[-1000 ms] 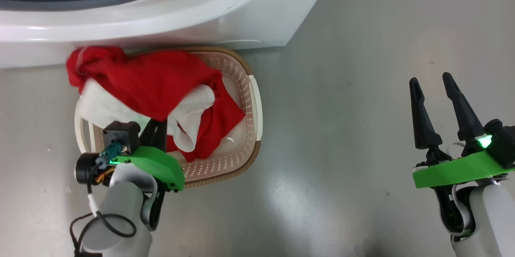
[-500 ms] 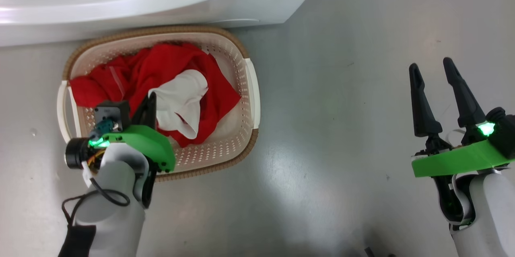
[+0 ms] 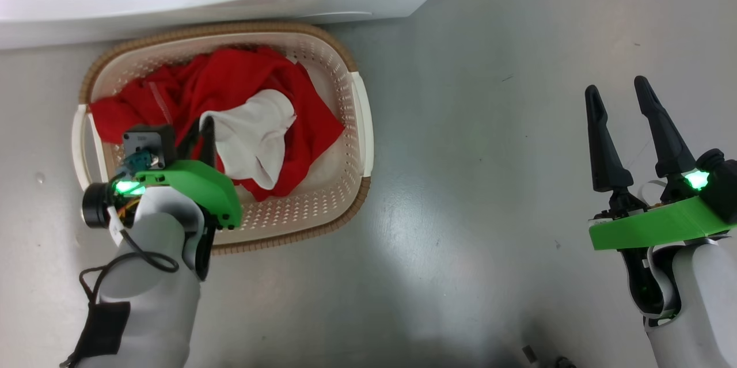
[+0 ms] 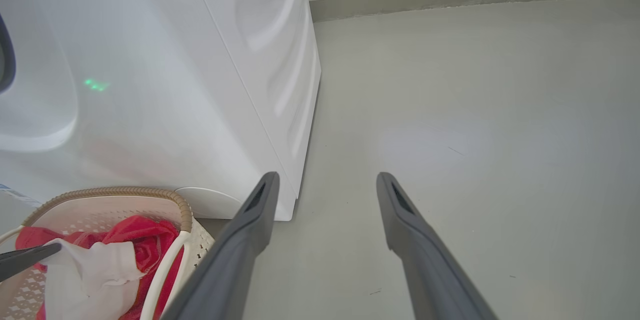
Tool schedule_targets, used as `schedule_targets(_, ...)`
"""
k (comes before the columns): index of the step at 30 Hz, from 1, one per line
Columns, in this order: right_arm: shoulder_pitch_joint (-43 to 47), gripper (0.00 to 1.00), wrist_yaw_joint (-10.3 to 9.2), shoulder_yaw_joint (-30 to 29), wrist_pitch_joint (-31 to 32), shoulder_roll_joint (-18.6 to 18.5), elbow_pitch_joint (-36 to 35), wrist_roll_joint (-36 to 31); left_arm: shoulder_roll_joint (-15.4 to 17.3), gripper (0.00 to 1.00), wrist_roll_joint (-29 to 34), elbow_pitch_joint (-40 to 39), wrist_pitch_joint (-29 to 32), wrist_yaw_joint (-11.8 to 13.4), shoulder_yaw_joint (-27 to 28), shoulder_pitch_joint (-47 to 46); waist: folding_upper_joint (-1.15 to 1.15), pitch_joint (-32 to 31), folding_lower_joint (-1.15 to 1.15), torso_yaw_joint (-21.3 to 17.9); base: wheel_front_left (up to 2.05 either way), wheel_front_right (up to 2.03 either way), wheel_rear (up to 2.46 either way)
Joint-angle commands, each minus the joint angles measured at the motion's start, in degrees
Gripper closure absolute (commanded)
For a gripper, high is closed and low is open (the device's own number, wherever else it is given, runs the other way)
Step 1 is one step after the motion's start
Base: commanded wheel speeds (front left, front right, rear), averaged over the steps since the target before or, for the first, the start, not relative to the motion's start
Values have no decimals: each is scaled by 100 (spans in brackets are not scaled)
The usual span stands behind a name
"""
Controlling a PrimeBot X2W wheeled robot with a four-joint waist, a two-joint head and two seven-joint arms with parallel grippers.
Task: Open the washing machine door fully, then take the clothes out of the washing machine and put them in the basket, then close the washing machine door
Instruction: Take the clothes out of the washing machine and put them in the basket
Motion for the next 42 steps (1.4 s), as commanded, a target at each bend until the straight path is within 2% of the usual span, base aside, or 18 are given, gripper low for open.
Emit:
schedule_targets(1,35,0,34,97,-37,-61,-112,17,158,0,63,-27,-29,20,136,108,0,-23,0,12,0,0,0)
schedule_targets(18,128,0,34,66,-37,-145,7,-8,151,0,-202,-554,-29,-140,168,587,0,-578,0,167,0,0,0)
schedule_targets(25,206,0,34,65,-37,-196,97,-6,151,0,-186,-1068,-29,-148,244,885,0,-942,0,215,0,0,0)
schedule_targets(42,787,0,34,135,-37,-169,378,-8,150,0,150,-2672,-29,-303,614,2177,0,-2309,0,163,0,0,0)
